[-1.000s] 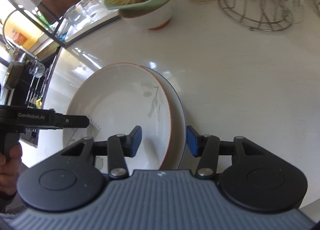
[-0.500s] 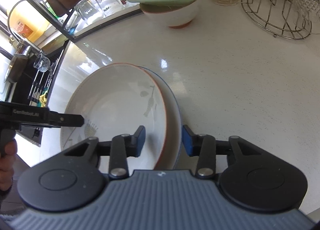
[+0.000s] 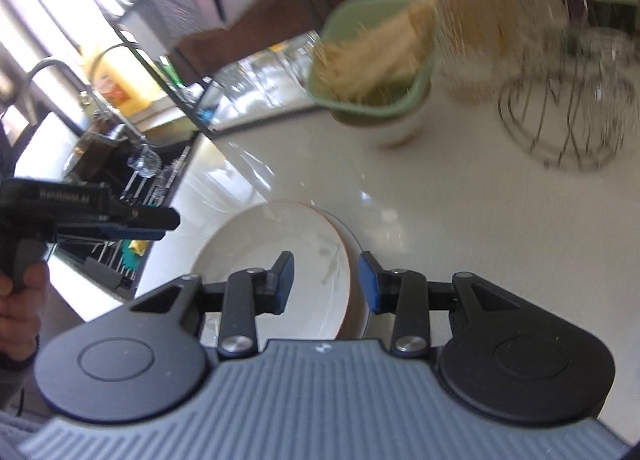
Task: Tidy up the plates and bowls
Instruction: 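Move both grippers away from the plates toward the plastic bowls, then close both grippers on the rim of the pale-blue plastic bowl, then lift the pale-blue bowl with both grippers and carry it beside the plate stack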
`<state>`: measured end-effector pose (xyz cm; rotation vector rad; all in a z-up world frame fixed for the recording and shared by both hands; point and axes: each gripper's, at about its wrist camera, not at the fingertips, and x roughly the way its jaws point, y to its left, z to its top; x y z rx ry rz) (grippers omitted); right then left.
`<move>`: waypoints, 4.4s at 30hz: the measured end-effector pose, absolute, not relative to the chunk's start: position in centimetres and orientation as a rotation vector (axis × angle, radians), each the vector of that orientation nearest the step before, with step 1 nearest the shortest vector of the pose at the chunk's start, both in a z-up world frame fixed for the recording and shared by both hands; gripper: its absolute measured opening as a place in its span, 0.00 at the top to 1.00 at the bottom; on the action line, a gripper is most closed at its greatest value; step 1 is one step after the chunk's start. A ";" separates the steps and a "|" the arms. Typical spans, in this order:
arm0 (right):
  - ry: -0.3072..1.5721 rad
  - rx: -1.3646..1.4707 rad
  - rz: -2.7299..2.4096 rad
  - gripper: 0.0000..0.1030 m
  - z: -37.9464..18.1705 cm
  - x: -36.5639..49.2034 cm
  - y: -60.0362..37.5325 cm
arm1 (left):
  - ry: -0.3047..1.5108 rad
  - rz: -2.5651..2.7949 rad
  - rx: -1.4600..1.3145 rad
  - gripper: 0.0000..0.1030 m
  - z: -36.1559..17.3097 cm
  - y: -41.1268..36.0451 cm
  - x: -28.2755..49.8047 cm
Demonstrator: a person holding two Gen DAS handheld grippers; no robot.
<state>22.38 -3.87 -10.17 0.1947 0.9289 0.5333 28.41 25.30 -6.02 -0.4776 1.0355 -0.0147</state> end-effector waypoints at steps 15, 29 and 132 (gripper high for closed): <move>0.765 0.131 0.585 0.62 -6.2 17.9 -11.1 | 0.932 0.020 -0.430 0.55 -3.3 13.5 22.1; 0.701 0.131 0.452 0.62 -6.4 16.1 -18.6 | 0.941 -0.043 -0.369 0.55 -3.5 6.0 23.5; 0.995 0.414 0.182 0.82 -15.3 17.5 -30.4 | 1.192 -0.347 -0.265 0.88 -13.6 -7.1 32.9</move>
